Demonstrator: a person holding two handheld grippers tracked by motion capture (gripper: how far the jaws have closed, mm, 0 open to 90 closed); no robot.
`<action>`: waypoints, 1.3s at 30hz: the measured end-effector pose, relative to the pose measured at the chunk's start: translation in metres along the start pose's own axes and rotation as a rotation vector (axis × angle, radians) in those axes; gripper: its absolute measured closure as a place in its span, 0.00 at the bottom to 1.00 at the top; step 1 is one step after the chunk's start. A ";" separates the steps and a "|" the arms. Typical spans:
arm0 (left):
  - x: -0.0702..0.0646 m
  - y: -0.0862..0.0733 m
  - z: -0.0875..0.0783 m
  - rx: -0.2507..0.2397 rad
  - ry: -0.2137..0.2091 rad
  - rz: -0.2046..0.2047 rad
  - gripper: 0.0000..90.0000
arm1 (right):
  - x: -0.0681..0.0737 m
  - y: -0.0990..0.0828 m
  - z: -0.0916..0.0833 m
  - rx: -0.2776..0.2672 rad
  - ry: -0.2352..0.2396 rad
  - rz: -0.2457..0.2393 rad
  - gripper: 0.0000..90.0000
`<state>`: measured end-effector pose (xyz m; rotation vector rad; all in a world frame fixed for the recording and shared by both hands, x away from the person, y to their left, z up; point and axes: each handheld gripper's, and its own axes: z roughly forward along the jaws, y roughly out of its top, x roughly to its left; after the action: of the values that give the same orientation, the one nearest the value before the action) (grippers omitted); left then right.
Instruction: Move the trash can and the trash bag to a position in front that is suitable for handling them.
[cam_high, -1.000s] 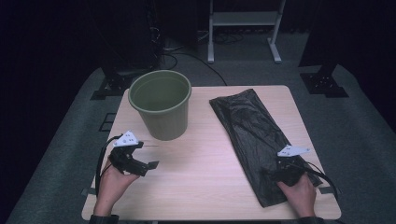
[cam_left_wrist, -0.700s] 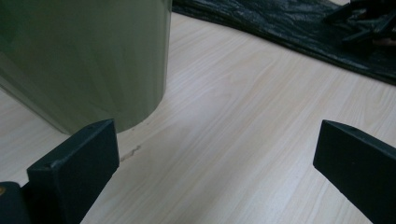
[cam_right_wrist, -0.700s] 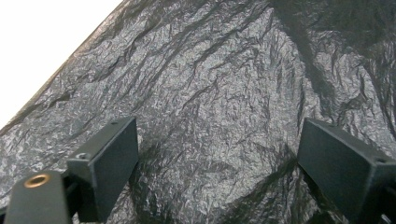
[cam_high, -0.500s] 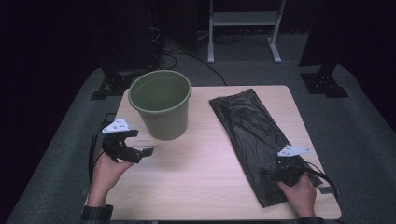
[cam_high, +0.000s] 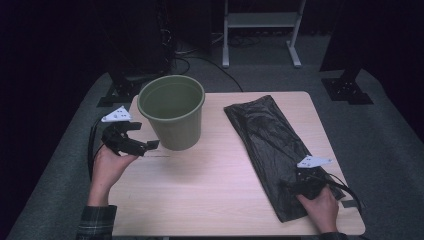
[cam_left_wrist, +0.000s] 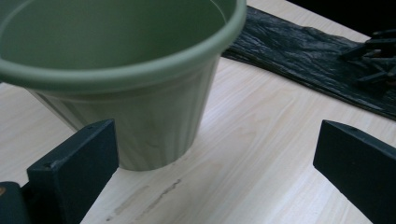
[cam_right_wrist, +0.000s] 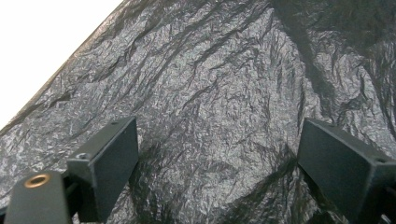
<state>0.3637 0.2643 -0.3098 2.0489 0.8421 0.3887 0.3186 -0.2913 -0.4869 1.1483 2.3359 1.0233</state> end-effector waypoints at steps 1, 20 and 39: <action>0.002 0.003 -0.001 -0.001 0.002 0.001 0.00 | 0.000 0.000 0.000 0.000 0.000 0.000 0.12; 0.043 0.032 0.001 -0.022 0.062 -0.028 0.00 | 0.000 0.000 0.000 0.000 0.001 0.000 0.12; 0.084 0.050 0.027 0.025 0.097 -0.074 0.00 | 0.000 0.000 0.000 -0.001 0.004 -0.003 0.12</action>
<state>0.4605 0.2862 -0.2873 2.0281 0.9827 0.4421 0.3187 -0.2913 -0.4869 1.1433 2.3391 1.0258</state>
